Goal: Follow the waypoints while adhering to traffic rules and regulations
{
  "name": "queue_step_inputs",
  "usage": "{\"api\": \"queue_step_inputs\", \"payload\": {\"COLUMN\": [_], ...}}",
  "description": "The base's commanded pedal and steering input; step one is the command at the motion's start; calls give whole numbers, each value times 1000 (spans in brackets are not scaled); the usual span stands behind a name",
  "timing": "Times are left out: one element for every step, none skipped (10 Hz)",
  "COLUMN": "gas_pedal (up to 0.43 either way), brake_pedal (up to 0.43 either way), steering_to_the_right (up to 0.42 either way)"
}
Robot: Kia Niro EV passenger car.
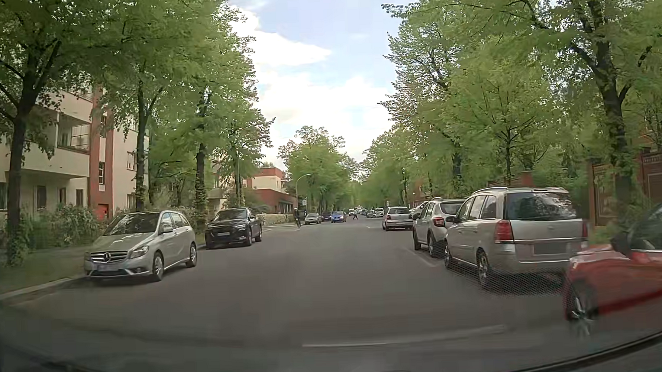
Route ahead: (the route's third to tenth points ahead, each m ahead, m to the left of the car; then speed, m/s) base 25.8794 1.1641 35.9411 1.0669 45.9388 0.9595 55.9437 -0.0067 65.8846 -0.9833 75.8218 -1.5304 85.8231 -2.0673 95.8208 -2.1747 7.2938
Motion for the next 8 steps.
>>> {"api": "queue_step_inputs", "payload": {"gas_pedal": [390, 390, 390, 390, 390, 390, 390, 390], "brake_pedal": [18, 18, 18, 18, 18, 18, 18, 18], "steering_to_the_right": [4, 3, 3, 3, 1, -1, -3, -3]}}
